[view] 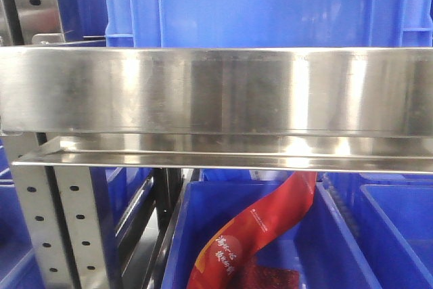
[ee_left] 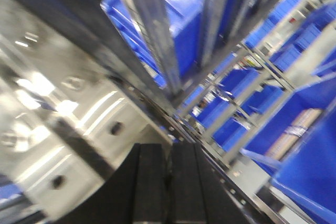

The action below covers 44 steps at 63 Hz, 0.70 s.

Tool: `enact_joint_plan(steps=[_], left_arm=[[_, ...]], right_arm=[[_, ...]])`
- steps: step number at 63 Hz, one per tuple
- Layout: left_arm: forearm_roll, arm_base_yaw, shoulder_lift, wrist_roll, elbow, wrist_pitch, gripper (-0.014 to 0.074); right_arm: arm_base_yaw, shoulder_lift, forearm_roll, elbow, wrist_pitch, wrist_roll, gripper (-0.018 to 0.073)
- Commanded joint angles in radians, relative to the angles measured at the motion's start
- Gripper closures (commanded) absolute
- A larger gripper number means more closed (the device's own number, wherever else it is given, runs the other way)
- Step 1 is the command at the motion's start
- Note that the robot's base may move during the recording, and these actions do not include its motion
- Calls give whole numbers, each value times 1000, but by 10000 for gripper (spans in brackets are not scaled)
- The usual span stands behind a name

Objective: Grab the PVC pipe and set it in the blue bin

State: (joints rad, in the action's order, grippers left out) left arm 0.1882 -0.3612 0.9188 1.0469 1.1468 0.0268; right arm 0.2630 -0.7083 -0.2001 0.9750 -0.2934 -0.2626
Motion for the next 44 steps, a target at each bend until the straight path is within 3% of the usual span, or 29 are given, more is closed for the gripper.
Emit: enact_joint_plan(steps=[1, 13, 28, 44], left_arm=[[10, 2, -14, 0, 3, 12, 707], [16, 35, -35, 0, 3, 8, 707], [268, 80, -106, -2, 3, -86, 707], [276, 90, -131, -2, 3, -86, 707]], right_arm=[[1, 7, 10, -3, 14, -1, 727], [1, 7, 10, -3, 14, -1, 727], [1, 7, 10, -3, 14, -1, 727], [1, 7, 10, -3, 14, -1, 727]])
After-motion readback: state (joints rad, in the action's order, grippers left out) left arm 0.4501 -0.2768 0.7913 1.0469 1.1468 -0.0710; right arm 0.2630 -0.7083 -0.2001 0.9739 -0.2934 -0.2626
